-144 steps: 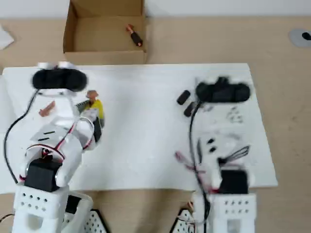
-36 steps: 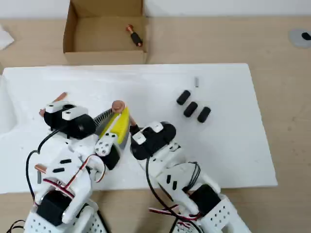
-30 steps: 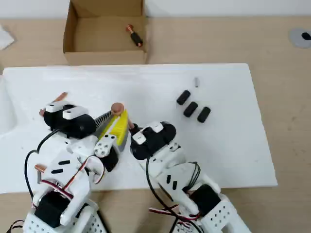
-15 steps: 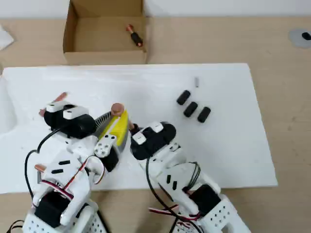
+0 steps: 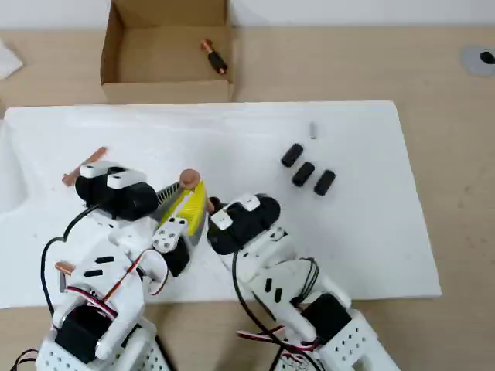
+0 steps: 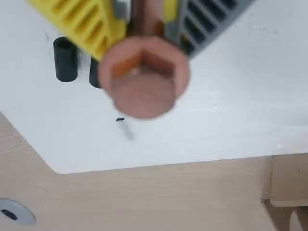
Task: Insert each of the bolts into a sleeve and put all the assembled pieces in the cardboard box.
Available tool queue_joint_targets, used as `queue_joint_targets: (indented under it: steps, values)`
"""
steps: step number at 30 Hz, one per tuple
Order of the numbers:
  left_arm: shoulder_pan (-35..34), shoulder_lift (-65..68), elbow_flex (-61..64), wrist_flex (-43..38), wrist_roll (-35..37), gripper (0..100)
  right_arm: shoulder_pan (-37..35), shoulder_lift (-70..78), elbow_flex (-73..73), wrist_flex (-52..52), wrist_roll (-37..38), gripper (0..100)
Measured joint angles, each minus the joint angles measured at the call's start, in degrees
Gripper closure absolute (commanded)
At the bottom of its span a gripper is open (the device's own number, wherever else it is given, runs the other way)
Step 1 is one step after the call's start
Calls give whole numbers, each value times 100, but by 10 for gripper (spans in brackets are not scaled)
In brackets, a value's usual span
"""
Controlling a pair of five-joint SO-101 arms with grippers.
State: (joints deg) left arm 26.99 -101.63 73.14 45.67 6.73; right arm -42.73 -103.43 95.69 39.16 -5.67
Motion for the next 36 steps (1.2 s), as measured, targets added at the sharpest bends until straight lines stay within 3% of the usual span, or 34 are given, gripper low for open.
queue_joint_targets:
  steps: [10, 36]
  values:
    - [0, 9, 220, -580, 0, 995, 0, 0, 0, 0, 0, 990]
    - [0, 0, 396, -589, -9, 995, 0, 0, 0, 0, 0, 990]
